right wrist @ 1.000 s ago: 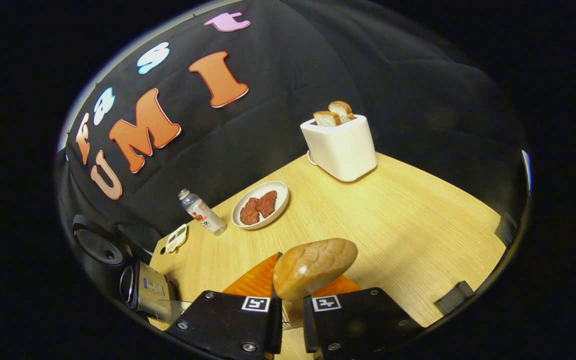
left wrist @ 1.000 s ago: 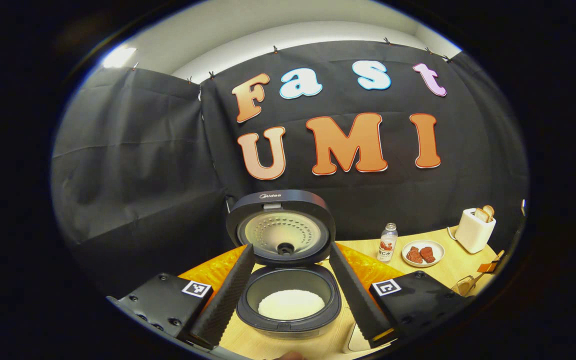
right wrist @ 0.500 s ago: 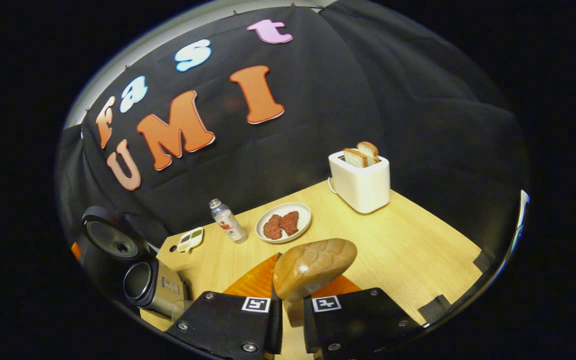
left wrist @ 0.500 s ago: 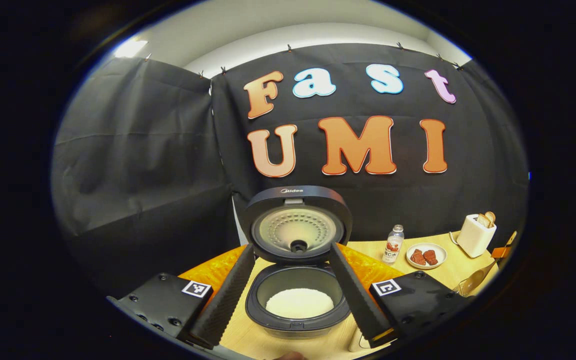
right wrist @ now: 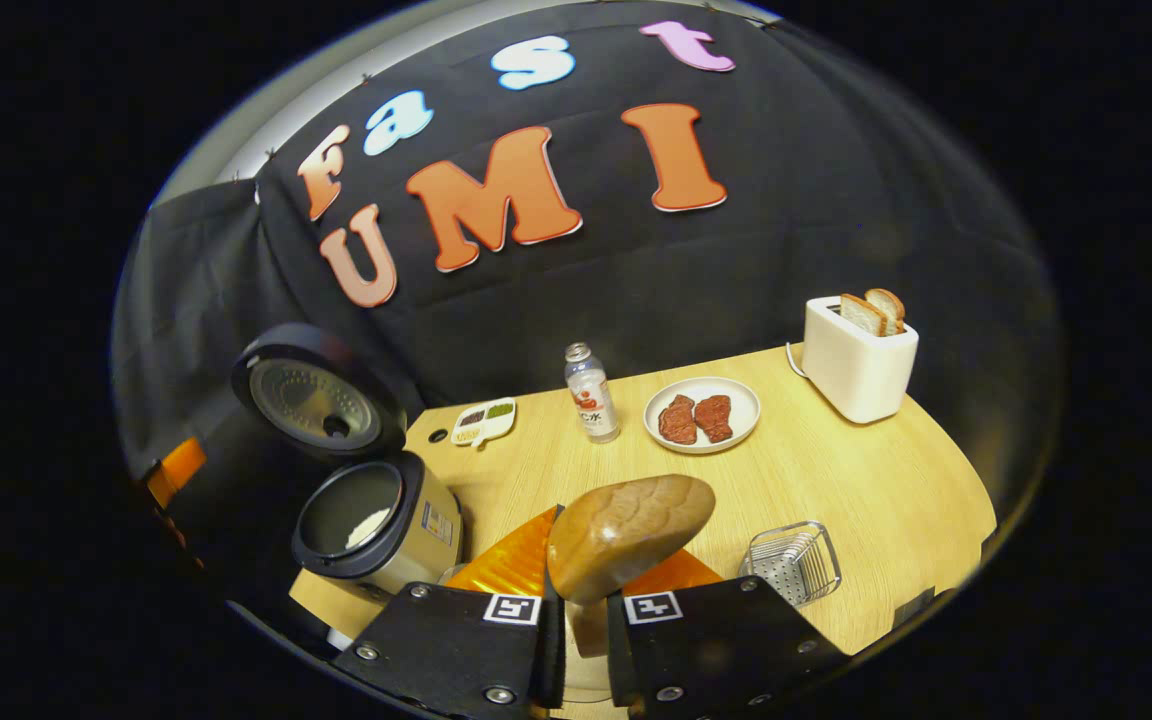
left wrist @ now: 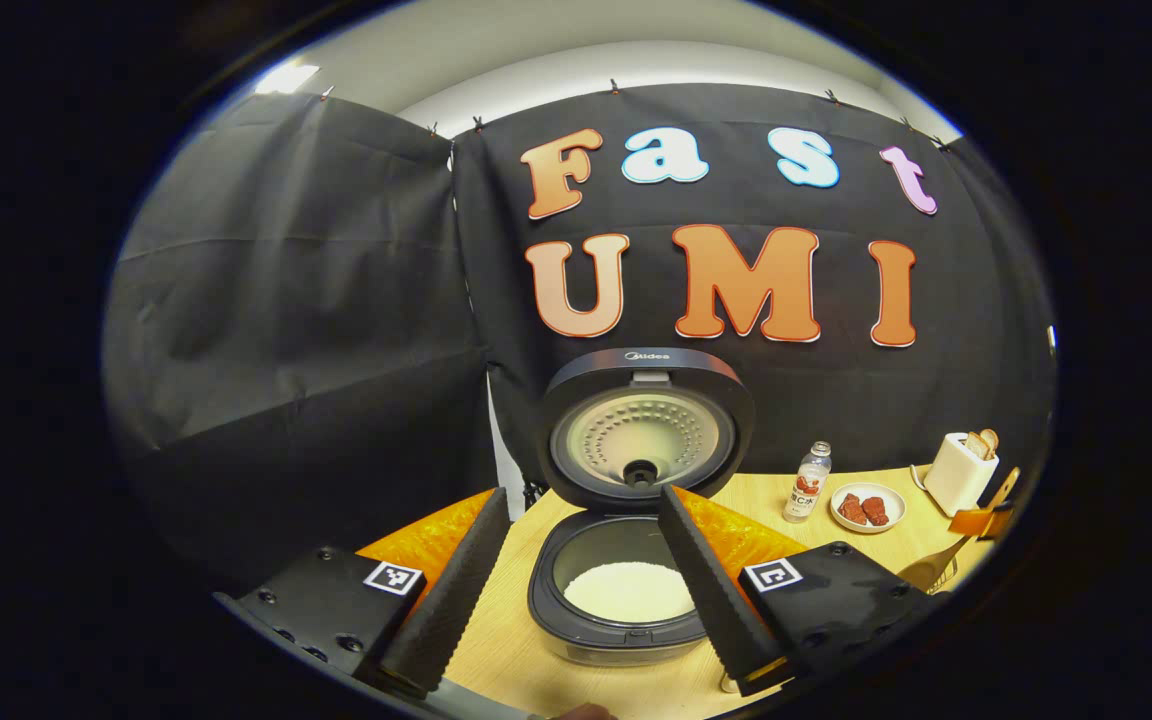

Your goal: Close the left gripper, press the button to open the rice cooker; take a wooden spoon from the chopstick holder with the right hand, scoop a spoonful of rice and pour it into the rice cooker, then put the wooden spoon back into the chopstick holder.

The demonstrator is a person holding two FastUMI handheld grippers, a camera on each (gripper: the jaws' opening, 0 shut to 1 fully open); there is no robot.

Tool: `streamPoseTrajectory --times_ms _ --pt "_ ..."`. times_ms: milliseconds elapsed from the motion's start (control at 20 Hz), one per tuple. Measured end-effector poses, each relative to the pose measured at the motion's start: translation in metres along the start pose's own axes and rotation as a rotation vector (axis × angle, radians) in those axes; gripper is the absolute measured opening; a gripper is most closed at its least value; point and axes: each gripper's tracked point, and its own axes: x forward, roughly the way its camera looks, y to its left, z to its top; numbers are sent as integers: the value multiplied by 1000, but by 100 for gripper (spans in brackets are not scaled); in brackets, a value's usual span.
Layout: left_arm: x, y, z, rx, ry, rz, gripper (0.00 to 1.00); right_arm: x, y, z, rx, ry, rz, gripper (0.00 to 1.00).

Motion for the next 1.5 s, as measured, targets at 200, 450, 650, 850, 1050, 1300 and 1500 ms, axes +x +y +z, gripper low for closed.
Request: streamPoseTrajectory --times_ms 200,450,650,850,1050,1300,1500 --pt "-1 21 -5 16 11 21 96 15 7 -33 -191 51 -68 17" --pt "0 34 -19 28 43 22 100 24 22 -59 -398 53 -116 17" --pt "6 35 -24 37 60 8 100 26 20 -84 -448 69 -141 14" --pt "9 34 -29 46 68 -7 96 23 22 -98 -486 60 -147 13" --pt "18 27 -32 57 81 -33 100 19 34 -116 -449 77 -123 13" --pt "24 23 -35 95 93 -63 100 22 48 -120 -156 90 -103 12" --pt "27 27 -38 103 104 -73 96 28 75 -121 -57 101 -78 13"
